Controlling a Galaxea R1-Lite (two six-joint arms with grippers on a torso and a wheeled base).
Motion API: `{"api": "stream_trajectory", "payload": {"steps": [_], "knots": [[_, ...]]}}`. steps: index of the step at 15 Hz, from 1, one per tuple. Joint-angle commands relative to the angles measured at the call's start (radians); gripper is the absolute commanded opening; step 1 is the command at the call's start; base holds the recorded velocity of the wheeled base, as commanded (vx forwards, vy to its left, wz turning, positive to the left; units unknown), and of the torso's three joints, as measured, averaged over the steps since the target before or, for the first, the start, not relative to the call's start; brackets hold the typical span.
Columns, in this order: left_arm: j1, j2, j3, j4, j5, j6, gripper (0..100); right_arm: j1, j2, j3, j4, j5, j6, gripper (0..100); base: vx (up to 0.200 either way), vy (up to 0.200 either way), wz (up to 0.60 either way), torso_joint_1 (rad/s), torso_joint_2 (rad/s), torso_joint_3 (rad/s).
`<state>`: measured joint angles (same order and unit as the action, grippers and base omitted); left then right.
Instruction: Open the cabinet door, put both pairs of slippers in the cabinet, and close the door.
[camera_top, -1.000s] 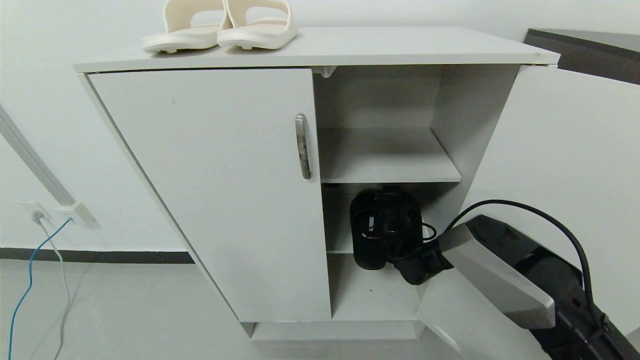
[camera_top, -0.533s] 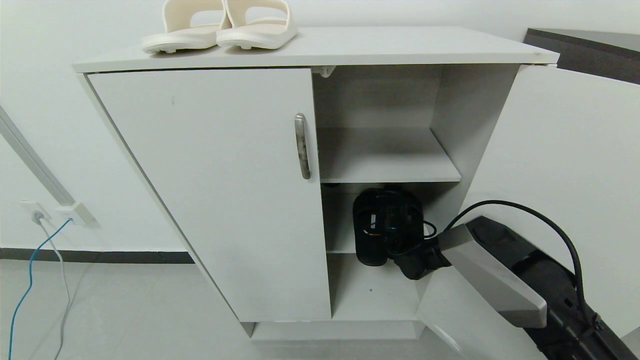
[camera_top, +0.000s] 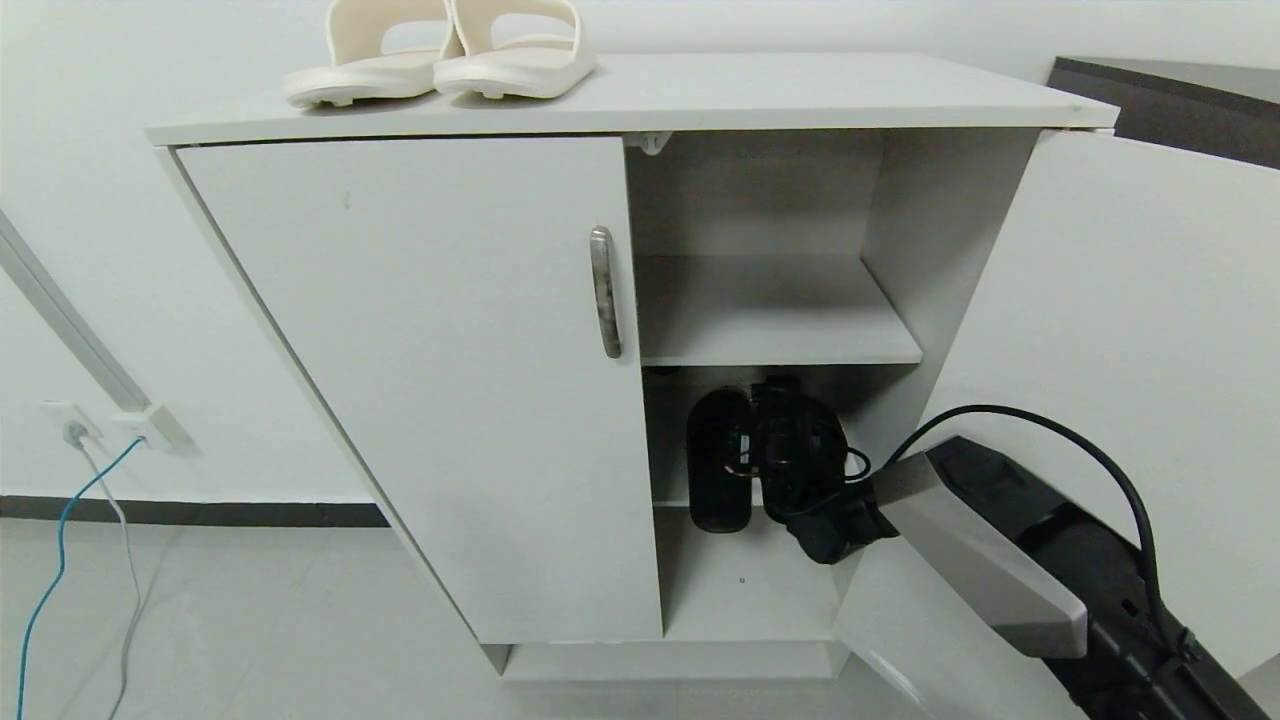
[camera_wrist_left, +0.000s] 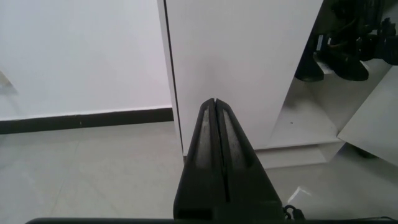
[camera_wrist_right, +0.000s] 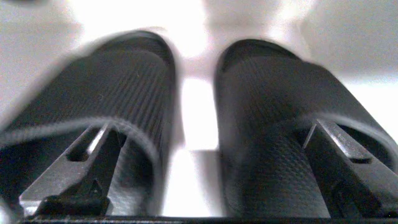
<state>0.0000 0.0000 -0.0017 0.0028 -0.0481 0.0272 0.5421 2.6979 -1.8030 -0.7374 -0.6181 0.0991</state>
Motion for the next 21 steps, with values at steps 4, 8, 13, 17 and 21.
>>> {"api": "stream_trajectory", "payload": {"steps": [4, 8, 13, 17, 21], "knots": [[0.000, 0.002, 0.000, -0.001, 0.001, 0.000, 0, 0.022, -0.138, 0.211, -0.080, -0.002, 0.002, 100, 0.000, 0.000, 0.00, 0.000, 0.00, 0.000], [0.000, 0.002, 0.000, 0.000, -0.001, 0.000, 0, 0.065, -0.259, 0.445, -0.183, -0.006, 0.004, 100, 0.000, 0.000, 0.00, 0.000, 0.00, 0.000], [0.000, 0.002, 0.000, 0.000, -0.001, 0.000, 0, 0.104, -0.337, 0.600, -0.227, -0.011, 0.004, 100, 0.000, 0.000, 0.00, 0.000, 0.00, 0.000], [0.000, 0.002, 0.000, 0.000, -0.001, 0.003, 0, 0.133, -0.449, 0.777, -0.296, -0.009, 0.013, 100, 0.000, 0.000, 0.00, 0.000, 0.00, 0.000], [0.000, 0.002, 0.000, 0.000, -0.001, 0.002, 0, 0.242, -0.658, 1.021, -0.309, 0.001, 0.019, 100, 0.000, 0.000, 0.00, 0.000, 0.00, 0.000]]}}
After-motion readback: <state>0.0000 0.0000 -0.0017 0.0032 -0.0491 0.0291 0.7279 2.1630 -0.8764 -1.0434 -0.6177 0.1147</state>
